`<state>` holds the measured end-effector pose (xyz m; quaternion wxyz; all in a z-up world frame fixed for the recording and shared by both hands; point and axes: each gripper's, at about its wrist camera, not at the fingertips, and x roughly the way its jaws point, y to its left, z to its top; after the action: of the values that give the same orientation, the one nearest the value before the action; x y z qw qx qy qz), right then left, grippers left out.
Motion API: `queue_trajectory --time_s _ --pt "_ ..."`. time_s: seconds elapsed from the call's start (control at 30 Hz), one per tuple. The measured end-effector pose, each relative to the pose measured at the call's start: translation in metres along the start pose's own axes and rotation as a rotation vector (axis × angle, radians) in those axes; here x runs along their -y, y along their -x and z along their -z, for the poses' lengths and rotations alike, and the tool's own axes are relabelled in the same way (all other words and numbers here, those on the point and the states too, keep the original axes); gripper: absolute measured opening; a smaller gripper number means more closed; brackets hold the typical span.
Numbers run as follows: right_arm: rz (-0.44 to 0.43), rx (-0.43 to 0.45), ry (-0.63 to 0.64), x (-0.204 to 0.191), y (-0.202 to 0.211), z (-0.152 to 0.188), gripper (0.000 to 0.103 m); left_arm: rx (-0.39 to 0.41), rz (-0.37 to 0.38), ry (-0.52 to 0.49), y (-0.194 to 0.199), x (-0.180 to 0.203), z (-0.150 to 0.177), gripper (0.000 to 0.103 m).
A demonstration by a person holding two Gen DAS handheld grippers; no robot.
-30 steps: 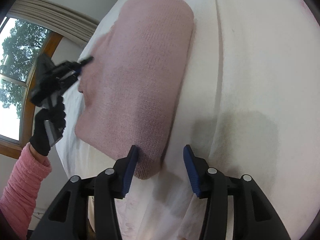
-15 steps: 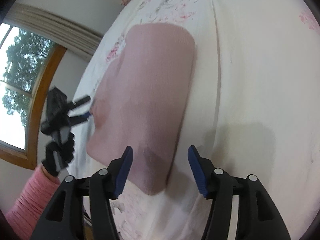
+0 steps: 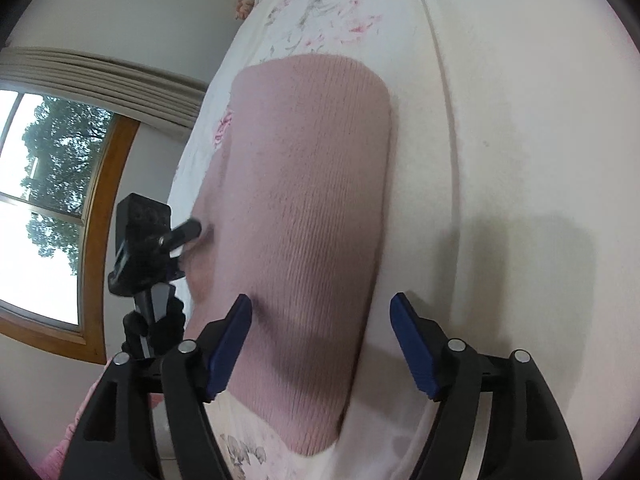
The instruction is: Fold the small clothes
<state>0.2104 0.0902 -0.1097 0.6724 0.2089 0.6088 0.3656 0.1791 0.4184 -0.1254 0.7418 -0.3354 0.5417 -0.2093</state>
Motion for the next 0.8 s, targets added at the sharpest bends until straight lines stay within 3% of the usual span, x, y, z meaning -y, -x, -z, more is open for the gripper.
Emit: queue_trajectory --time_s 0.2,0.27,0.3,0.33,0.37,0.4,0.53,0.8 --pt "-0.091 -0.02 -0.016 0.002 -0.029 -0.009 0.085 0.004 0.015 0.013 -0.005 0.0 0.003 0.092" --pt "-0.107 -0.014 -0.025 0.0 -0.037 -0.013 0.085 0.019 -0.024 0.005 -0.004 0.002 0.007 0.084" --pt "-0.108 -0.011 -0.024 -0.002 -0.039 -0.014 0.079 0.027 -0.054 -0.002 -0.002 0.003 0.01 0.07" --pt "-0.103 -0.007 -0.019 -0.005 -0.04 -0.015 0.072 0.038 -0.06 -0.001 0.0 0.004 0.012 0.064" --pt "-0.097 0.004 -0.006 -0.009 -0.038 -0.014 0.068 0.05 -0.041 0.01 0.005 0.003 0.013 0.052" --pt "-0.094 0.017 0.016 -0.016 -0.034 -0.012 0.06 0.058 -0.031 0.016 0.01 0.002 0.014 0.05" --pt "-0.09 0.041 0.065 -0.039 -0.025 -0.016 0.046 0.08 -0.002 -0.002 0.02 0.016 0.022 0.047" --pt "-0.088 0.093 0.114 -0.065 0.034 -0.004 0.042 0.076 0.128 -0.04 0.008 0.086 0.049 0.045"
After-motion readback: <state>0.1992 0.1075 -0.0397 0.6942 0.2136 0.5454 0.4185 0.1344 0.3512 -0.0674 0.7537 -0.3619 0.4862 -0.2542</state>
